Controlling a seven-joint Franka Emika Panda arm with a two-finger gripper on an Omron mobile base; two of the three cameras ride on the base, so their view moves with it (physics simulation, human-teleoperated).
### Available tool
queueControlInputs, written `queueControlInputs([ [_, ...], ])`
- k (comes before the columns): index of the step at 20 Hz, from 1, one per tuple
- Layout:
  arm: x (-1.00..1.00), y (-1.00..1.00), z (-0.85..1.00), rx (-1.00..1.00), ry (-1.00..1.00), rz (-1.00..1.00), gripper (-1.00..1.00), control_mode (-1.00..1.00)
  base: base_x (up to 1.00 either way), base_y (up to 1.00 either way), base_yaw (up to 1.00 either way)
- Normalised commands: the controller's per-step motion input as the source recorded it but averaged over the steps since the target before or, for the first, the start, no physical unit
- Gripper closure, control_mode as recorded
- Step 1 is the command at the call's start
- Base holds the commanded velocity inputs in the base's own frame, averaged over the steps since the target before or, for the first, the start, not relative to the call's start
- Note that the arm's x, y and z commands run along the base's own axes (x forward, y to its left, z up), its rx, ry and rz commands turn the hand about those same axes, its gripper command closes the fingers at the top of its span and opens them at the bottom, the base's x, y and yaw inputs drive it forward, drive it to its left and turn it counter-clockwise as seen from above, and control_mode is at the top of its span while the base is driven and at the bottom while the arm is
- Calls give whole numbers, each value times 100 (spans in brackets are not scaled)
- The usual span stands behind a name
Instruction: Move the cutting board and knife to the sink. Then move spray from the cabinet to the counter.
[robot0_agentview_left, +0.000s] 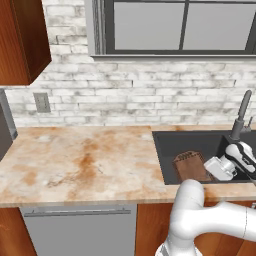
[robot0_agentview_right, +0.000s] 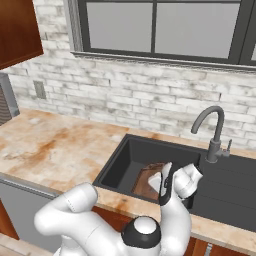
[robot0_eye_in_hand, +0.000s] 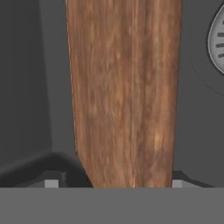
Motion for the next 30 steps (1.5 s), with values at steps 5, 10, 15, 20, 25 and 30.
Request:
queueControlInputs([
  [5,-2,-3,14,-7,-4,-1,-100,-100,0,0,0],
  [10,0,1,25,-12,-9,-3,-100,-100,0,0,0],
  [15,-3,9,19,-20,-19,-9,-100,-100,0,0,0],
  [20,-9,4,1,-32,-34,-11,-100,-100,0,0,0],
  [25,-14,0,4,-31,-37,-8,-100,-100,0,0,0],
  [30,-27,15,29,-17,-9,-9,-100,-100,0,0,0],
])
